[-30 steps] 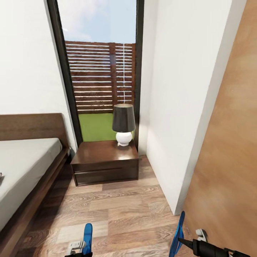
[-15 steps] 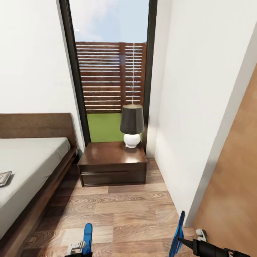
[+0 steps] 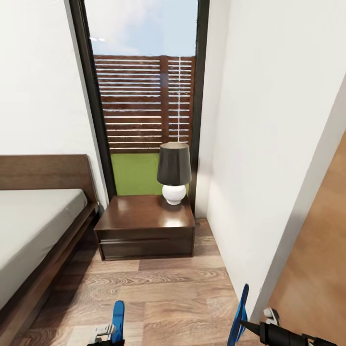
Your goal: In the bedroom, move the book from the bed onto either nightstand, and place the two sandals side by side next to the bed.
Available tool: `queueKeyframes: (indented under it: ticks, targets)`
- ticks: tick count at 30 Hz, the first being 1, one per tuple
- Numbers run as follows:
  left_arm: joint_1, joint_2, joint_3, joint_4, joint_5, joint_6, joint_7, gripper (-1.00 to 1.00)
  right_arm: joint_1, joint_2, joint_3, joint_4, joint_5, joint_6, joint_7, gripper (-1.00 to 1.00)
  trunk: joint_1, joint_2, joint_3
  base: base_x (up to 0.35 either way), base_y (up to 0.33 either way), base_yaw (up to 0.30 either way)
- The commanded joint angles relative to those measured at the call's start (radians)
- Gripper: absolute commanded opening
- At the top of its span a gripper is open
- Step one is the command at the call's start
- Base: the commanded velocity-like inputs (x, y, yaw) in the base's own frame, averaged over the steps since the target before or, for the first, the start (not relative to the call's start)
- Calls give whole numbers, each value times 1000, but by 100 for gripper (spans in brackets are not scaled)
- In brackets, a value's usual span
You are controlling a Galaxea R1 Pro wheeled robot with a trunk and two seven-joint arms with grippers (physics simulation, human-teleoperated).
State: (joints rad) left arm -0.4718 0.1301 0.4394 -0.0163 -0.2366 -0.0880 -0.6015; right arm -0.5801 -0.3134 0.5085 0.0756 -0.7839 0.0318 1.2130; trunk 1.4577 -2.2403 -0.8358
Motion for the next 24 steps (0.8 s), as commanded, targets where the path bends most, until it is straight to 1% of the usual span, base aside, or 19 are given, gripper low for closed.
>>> queueKeyframes:
  ticks: [1,11,19,24]
  targets:
    - [-1,0,7,1,-11,-7,-1,-100,-1,0,7,3,-11,5,7,-100,0,0,-1,297,-11,0]
    - [-1,0,7,1,-10,-7,-1,-100,-1,0,7,3,-11,5,7,-100,0,0,-1,306,-2,3]
    - [-1,0,7,1,-10,-7,0,-100,-1,0,7,3,-11,5,6,-100,0,0,-1,299,0,51]
    - [-1,0,8,1,-10,-7,0,-100,-1,0,7,3,-11,5,6,-100,0,0,-1,60,0,205]
